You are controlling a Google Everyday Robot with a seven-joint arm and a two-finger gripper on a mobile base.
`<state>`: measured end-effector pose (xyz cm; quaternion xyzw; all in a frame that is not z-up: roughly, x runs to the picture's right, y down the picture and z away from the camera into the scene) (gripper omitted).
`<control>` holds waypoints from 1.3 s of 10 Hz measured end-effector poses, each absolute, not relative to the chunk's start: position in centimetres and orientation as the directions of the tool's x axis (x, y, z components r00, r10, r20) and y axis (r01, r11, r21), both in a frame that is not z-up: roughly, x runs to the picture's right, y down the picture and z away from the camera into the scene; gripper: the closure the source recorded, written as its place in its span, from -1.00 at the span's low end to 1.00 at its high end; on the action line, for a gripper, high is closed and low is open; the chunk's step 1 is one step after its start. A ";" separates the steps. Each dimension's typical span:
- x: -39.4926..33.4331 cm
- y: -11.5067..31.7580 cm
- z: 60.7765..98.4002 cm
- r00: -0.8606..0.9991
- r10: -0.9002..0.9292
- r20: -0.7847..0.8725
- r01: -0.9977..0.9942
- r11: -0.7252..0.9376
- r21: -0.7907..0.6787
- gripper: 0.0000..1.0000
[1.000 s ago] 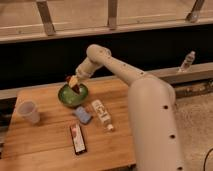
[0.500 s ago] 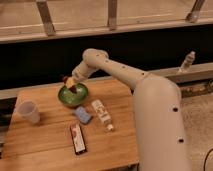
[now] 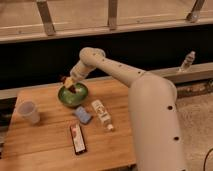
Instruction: Place the pepper in the ceramic bowl
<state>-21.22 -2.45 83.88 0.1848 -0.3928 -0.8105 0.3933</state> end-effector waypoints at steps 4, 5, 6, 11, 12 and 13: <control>-21.2 -2.4 83.9 -0.622 -0.783 0.009 0.492 -0.382 0.782 -0.38; -21.3 -2.4 83.9 -0.623 -0.782 0.009 0.492 -0.382 0.782 -0.54; -21.2 -2.4 83.9 -0.623 -0.783 0.010 0.493 -0.382 0.782 -0.60; -21.2 -2.4 83.9 -0.622 -0.783 0.010 0.493 -0.382 0.781 -0.60; -21.2 -2.4 83.9 -0.622 -0.783 0.010 0.493 -0.382 0.781 -0.60; -21.2 -2.4 83.9 -0.622 -0.783 0.010 0.493 -0.382 0.781 -0.60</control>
